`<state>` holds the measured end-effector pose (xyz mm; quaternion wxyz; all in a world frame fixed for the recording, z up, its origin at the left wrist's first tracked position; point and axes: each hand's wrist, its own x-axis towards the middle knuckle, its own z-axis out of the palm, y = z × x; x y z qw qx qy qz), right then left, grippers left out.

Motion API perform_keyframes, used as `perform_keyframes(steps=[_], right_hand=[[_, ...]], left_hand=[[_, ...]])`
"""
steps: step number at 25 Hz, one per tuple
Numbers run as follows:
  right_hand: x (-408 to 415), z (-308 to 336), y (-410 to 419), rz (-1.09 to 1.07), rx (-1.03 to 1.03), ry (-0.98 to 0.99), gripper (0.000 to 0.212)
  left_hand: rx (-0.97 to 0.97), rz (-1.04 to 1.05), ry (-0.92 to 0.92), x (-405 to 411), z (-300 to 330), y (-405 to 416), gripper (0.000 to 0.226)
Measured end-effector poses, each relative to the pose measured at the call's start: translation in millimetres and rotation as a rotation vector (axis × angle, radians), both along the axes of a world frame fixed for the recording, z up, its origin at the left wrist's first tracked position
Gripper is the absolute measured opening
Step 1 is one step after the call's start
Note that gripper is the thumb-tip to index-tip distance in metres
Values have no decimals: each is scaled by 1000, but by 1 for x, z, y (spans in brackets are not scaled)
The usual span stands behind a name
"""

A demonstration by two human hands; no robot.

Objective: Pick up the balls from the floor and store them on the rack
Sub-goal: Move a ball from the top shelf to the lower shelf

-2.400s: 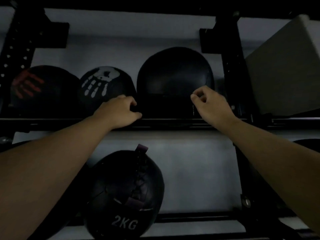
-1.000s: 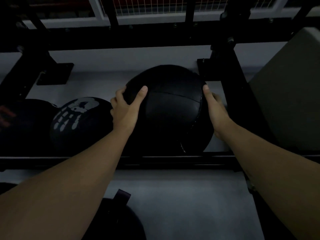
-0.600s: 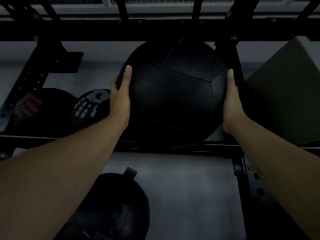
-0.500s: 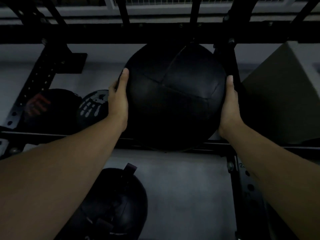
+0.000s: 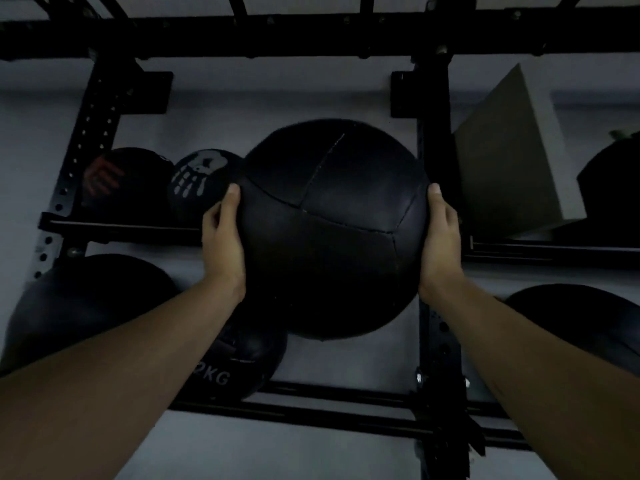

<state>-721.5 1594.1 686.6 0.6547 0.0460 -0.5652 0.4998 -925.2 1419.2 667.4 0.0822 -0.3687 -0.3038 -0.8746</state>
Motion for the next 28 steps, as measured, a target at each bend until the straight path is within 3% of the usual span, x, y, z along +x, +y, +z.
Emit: perform_keyframes(steps=[7, 15, 19, 23, 28], right_hand=[[-8, -93, 29, -17, -292, -79, 65], [-36, -108, 98, -161, -323, -109, 56], [-67, -132, 134, -310, -185, -178, 41], [-97, -126, 163, -501, 143, -272, 37], [-108, -117, 180, -541, 186, -283, 50]], left_hand=[[-159, -47, -174, -2, -75, 28, 82], [-267, -162, -237, -42, -93, 107, 86], [-380, -68, -85, -74, -109, 143, 85], [-540, 194, 340, -92, -104, 189, 76], [-423, 379, 392, -96, -107, 216, 59]])
